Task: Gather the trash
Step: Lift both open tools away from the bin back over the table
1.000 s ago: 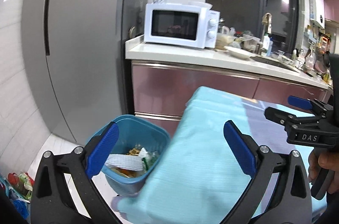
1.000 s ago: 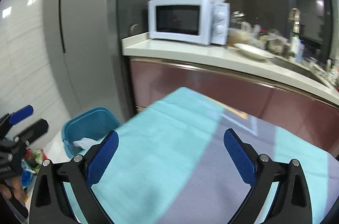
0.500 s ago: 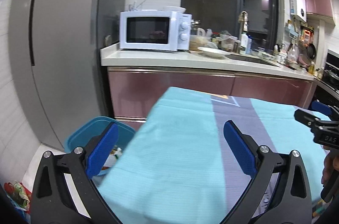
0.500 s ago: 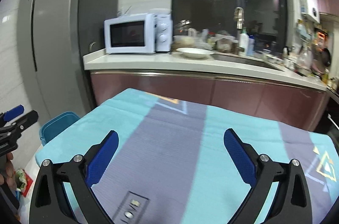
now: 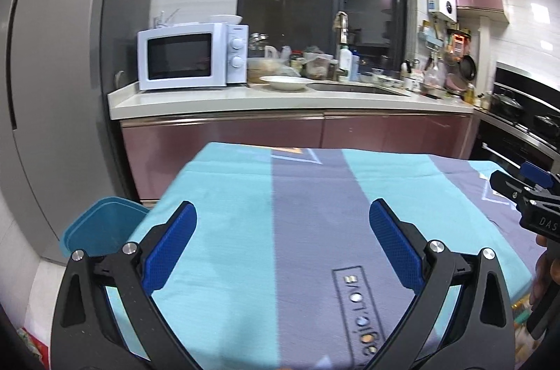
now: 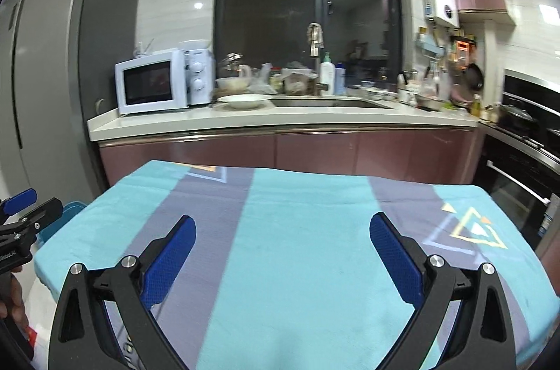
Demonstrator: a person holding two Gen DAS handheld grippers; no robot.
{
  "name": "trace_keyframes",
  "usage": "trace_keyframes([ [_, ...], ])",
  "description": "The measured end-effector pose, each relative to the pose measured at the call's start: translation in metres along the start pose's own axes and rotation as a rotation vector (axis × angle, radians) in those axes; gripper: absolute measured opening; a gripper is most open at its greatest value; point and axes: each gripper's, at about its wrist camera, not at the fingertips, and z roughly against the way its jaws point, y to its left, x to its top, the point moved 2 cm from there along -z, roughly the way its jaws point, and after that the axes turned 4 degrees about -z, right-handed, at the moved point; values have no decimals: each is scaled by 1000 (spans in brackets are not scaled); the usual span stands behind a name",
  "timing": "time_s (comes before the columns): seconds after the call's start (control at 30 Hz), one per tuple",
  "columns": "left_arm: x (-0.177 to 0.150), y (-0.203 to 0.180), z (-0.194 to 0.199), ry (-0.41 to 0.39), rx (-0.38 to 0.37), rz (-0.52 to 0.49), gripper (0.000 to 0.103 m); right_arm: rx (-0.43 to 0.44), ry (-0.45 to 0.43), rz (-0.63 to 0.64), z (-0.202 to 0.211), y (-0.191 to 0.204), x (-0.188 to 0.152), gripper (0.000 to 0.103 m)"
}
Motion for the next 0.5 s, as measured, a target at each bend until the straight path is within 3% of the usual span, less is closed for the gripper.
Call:
trace_keyframes([
  [0.2,-9,-16,11,10,-50,-11,97,-53,-11,-26,16,-18,-14,96],
  [0.5,-17,-10,22,-7,-34,-26,97,-90,-27,-53,34,-28,-29,96],
])
